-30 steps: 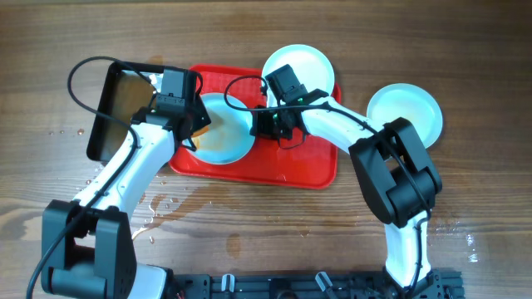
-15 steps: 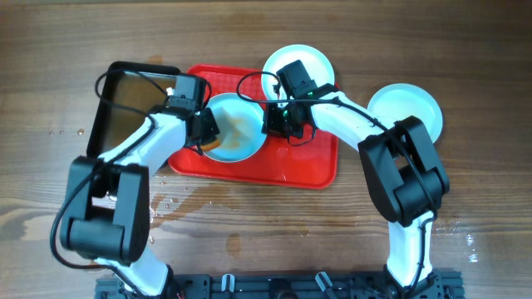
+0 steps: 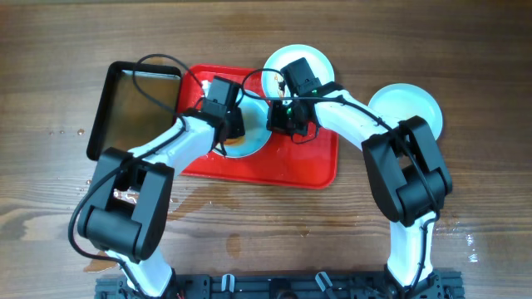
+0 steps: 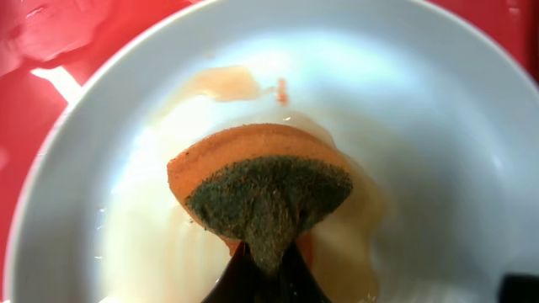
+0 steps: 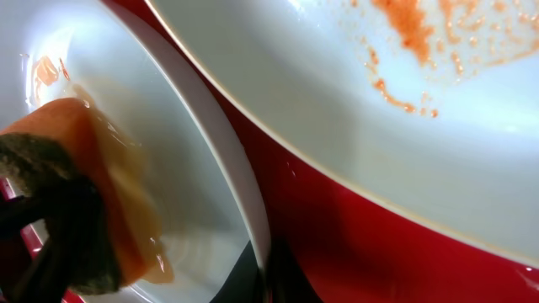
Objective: Clean dirty plates on tray and stack at the side
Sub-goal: 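Scrub the plate with the sponge while the right gripper holds it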
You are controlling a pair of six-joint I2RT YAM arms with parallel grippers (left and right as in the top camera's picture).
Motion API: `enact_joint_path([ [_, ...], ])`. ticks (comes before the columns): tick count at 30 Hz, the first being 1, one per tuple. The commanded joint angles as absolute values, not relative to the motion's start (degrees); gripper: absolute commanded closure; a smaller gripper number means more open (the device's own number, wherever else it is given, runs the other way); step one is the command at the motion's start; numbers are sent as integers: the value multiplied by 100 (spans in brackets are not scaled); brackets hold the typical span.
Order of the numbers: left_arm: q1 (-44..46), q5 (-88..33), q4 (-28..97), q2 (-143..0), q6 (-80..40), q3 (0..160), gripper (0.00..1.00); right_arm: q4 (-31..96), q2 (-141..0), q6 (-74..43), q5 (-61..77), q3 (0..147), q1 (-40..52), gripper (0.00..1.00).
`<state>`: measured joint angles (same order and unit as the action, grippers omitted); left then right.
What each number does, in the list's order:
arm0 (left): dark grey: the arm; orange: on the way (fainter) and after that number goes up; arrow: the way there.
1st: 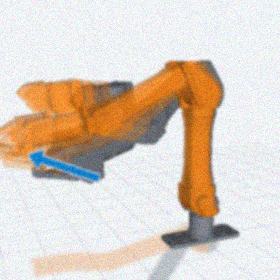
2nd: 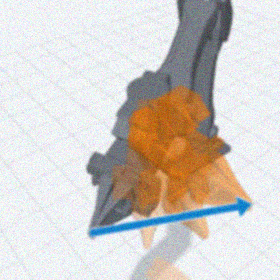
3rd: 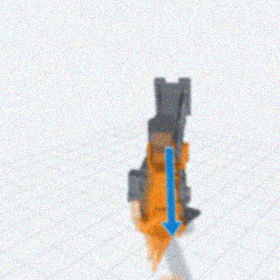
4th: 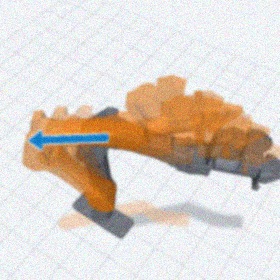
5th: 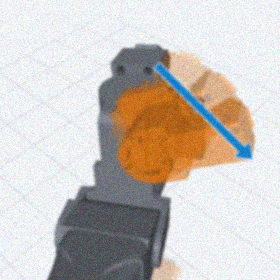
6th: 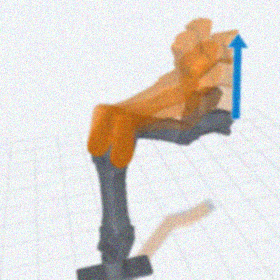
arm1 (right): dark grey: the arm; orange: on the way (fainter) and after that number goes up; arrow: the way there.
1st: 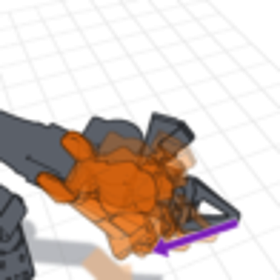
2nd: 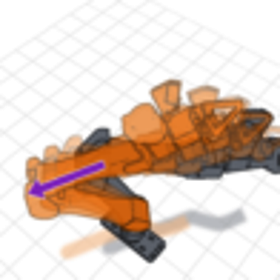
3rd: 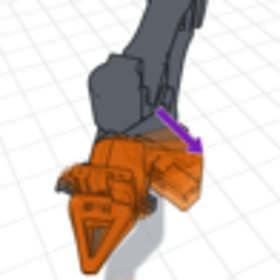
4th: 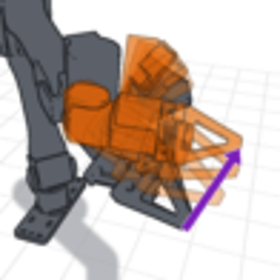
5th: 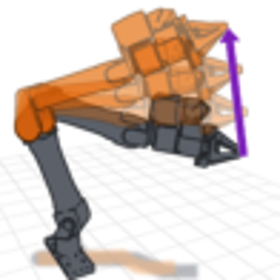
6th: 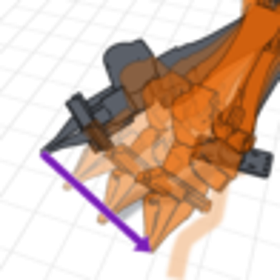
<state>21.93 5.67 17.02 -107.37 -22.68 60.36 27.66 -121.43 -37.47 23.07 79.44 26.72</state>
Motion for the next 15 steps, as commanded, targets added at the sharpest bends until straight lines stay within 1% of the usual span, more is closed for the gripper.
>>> enact_joint_path([
  [1, 2257, 386, 1485, -11050, -2012, 5870, 96, 2746, -12108, -3745, 2287, 7961, 2751, 95],
  [4, 2193, 729, 1070, -11050, -2010, 5870, 96, 2735, -12108, -3743, 2287, 7961, 2751, 96],
  [9, 2147, 729, 475, -11050, -1997, 5870, 96, 2738, -12108, -3743, 2287, 7961, 2751, 96],
  [12, 2132, 150, 580, -11048, -2010, 5907, 96, 2740, -12108, -3743, 2290, 7961, 2751, 96],
  [15, 1970, -497, 1208, -11048, -2392, 6108, 96, 2738, -12108, -3743, 2292, 7961, 2751, 96],
])
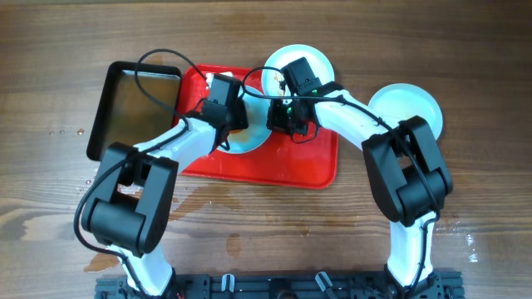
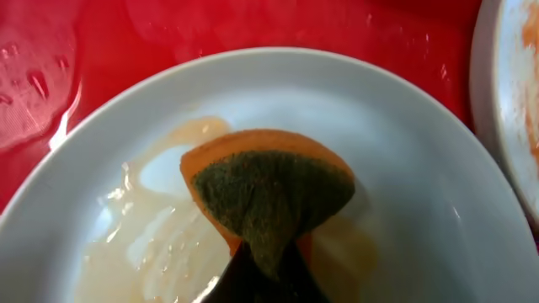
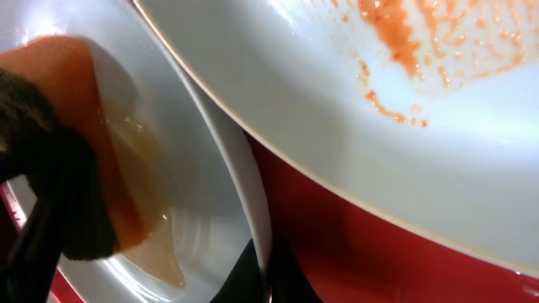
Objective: Clean dirty plates on tray and stack at the side
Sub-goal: 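Scrub the plate with the sponge while the right gripper holds it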
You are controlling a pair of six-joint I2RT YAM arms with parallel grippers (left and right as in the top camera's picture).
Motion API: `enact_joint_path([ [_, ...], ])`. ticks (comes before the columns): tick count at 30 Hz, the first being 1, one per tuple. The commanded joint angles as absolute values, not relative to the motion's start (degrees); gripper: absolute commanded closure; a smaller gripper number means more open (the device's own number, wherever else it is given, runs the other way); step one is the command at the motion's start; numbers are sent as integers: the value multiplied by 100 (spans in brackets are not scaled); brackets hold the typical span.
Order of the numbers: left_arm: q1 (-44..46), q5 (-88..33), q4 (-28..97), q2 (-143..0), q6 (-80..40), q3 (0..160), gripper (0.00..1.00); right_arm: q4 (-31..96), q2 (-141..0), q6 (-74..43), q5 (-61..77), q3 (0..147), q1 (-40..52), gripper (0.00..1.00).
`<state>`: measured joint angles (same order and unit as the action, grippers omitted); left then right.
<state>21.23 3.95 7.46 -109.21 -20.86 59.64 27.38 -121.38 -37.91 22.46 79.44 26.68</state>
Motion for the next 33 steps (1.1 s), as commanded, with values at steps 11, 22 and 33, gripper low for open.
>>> enact_joint_path([
  [11, 897, -2834, 1922, -11048, -3695, 6464, 96, 2729, -12108, -3704, 2314, 7961, 2751, 96],
  [22, 1000, -2047, 1459, -11039, -2858, 6534, 96, 2703, -12108, -3704, 2314, 7961, 2751, 96],
  [33, 1308, -1253, 2646, -11050, -2158, 6525, 96, 2703, -12108, -3704, 2314, 7961, 2751, 96],
])
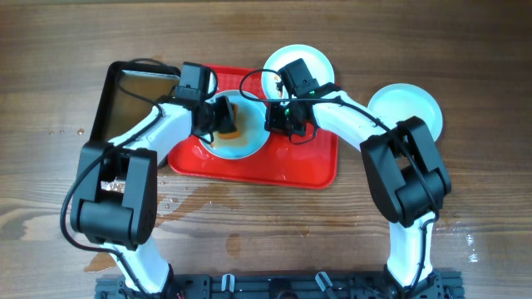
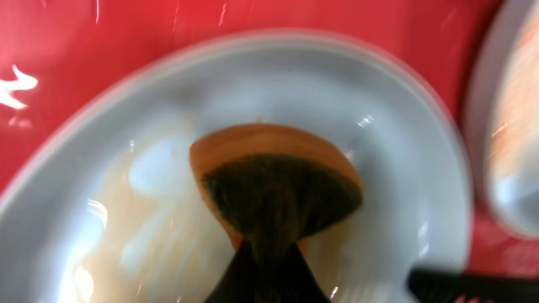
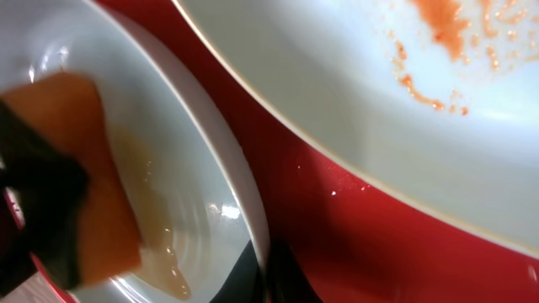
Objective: Clean dirty plates on tray and stack at the side
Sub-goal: 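Scrub the plate with the sponge while the right gripper holds it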
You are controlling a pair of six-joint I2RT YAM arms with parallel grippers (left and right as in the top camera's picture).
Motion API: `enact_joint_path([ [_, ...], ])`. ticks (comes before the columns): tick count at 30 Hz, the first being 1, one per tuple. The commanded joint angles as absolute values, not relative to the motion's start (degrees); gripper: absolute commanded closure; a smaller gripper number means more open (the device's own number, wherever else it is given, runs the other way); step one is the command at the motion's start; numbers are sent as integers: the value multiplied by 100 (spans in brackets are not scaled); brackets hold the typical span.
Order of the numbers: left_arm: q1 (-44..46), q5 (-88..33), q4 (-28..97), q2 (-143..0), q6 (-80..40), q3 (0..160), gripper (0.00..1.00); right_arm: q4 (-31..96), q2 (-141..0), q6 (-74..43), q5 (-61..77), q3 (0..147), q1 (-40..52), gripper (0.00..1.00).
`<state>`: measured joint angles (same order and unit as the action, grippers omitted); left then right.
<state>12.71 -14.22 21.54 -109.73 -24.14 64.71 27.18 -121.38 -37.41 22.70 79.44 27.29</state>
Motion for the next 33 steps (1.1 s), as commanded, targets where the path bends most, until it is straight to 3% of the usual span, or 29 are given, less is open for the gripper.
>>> enact_joint_path([
  [1, 1308, -1264, 2801, -11050, -2156, 6525, 96, 2703, -12108, -3704, 2314, 7961, 2751, 96],
  [6, 1302, -2469, 3411, -11048, -1328, 6525, 96, 2698, -12108, -3680, 2366, 7961, 2751, 96],
  [9, 1297, -2825, 2858, -11048, -1221, 6525, 96, 2683, -12108, -3638, 2403, 7961, 2753, 96],
  [15, 1341, -1466, 1979, -11052, -1317, 6525, 96, 2681, -12108, -3636, 2403, 7961, 2753, 96],
  [21, 1341, 392, 2108, -11061, -2137, 6525, 96, 2681, -12108, -3634, 2403, 7961, 2751, 96],
  [27, 1466, 447, 2910, -11061, -2624, 6525, 96, 2679, -12108, -3618, 2403, 7961, 2751, 96],
  [33, 1905, -849, 3323, -11061, -2488, 6525, 96, 2676, -12108, -3597, 2451, 7961, 2751, 96],
])
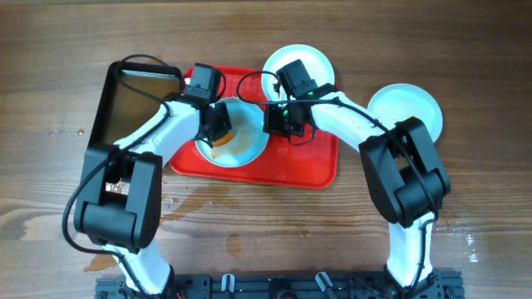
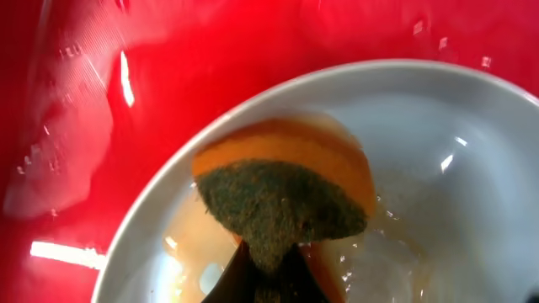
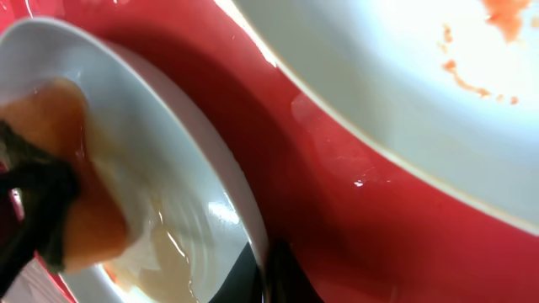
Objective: Clean dirty plates on tray and stack at the side
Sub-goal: 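Scrub the plate with the sponge while the right gripper holds it, then return the sponge to the water tray with the left gripper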
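A white plate (image 1: 241,143) smeared with orange-brown liquid lies on the red tray (image 1: 283,166). My left gripper (image 1: 218,124) is shut on an orange sponge with a green scouring side (image 2: 282,189), pressed onto the plate's left part (image 2: 438,160). My right gripper (image 1: 274,123) is shut on the plate's right rim (image 3: 253,227), tilting it slightly. The sponge (image 3: 59,177) shows in the right wrist view too. A second plate (image 1: 301,65) with red sauce stains (image 3: 472,50) rests at the tray's far edge.
A black tray of brownish water (image 1: 137,104) sits left of the red tray. A clean white plate (image 1: 407,108) lies on the wooden table at the right. Wet patches mark the table in front of the tray.
The sponge in my left gripper has shifted from the plate's upper middle toward its left rim. The plate looks tilted more in my right gripper's hold.
My right gripper held the plate's rim throughout. The sponge in my left gripper was at the plate's lower middle, then its centre, then its upper left part, and now sits by the left rim, with smeared liquid spread over the plate.
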You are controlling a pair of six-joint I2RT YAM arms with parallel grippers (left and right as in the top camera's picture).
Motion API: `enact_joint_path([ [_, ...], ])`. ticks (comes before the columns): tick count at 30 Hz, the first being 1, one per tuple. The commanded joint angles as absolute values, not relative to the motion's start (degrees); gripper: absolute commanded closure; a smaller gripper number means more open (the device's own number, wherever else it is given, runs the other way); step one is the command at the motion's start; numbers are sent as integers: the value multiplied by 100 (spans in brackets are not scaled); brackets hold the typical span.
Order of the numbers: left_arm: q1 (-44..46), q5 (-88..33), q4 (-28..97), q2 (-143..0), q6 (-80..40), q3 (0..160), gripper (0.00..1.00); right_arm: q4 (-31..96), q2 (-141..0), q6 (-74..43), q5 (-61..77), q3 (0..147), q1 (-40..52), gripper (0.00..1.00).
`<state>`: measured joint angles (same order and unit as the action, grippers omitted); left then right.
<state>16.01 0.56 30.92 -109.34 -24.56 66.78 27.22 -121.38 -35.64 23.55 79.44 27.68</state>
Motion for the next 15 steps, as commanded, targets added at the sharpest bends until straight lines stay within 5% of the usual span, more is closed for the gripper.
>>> enact_joint_path([
  [1, 1946, -1179, 3286, -11059, -2375, 6525, 96, 2670, -12108, -3590, 2471, 7961, 2751, 96],
  [6, 1822, -2294, 2858, -11059, -2259, 6528, 96, 2617, -12108, -3450, 2600, 7961, 2753, 96],
  [15, 563, -2462, 2633, -10575, -2622, 6753, 96, 2617, -12108, -3452, 2600, 7961, 2751, 96],
])
